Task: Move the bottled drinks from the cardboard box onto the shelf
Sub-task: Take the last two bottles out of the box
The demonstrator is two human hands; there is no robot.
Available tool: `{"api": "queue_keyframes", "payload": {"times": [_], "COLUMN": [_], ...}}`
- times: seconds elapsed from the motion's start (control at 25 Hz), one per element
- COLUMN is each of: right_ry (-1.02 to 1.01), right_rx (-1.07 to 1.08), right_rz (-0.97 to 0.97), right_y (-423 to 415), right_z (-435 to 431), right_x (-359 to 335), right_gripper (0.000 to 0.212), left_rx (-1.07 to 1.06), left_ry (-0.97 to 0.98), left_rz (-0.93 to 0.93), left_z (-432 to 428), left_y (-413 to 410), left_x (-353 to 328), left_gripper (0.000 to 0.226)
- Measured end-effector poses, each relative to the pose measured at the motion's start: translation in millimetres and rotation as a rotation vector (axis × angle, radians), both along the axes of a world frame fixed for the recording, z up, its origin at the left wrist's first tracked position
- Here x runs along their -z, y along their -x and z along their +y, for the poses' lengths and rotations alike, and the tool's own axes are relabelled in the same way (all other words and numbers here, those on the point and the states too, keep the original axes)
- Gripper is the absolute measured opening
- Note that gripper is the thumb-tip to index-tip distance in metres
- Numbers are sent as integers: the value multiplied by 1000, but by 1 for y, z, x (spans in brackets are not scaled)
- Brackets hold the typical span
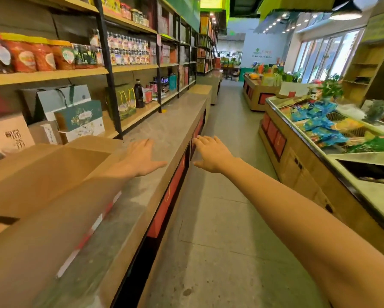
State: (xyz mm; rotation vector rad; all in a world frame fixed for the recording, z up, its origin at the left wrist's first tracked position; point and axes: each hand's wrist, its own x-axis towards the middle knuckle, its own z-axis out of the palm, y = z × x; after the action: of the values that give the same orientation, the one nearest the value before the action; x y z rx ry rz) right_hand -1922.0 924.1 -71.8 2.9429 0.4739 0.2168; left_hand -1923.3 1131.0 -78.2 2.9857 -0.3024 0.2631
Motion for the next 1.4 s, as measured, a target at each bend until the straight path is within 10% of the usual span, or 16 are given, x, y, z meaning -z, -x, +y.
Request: {"api": "queue_keyframes", "payload": {"times": [0.72, 1.4], "right_ry": [-4, 7], "right_rx": [-611, -1840], "right_rz": [25, 298], "right_y": [-380, -350], "right_z": [254, 501], "right_x": [32, 95], "right_gripper": [70, 59], "left_rx": [-564, -1829], "left_ry": [43, 329], "left_rz": [7, -21], "left_z": [196, 248], "left_y": [-254, -175], "left_x": [37, 109], "left_gripper": [84, 74]}}
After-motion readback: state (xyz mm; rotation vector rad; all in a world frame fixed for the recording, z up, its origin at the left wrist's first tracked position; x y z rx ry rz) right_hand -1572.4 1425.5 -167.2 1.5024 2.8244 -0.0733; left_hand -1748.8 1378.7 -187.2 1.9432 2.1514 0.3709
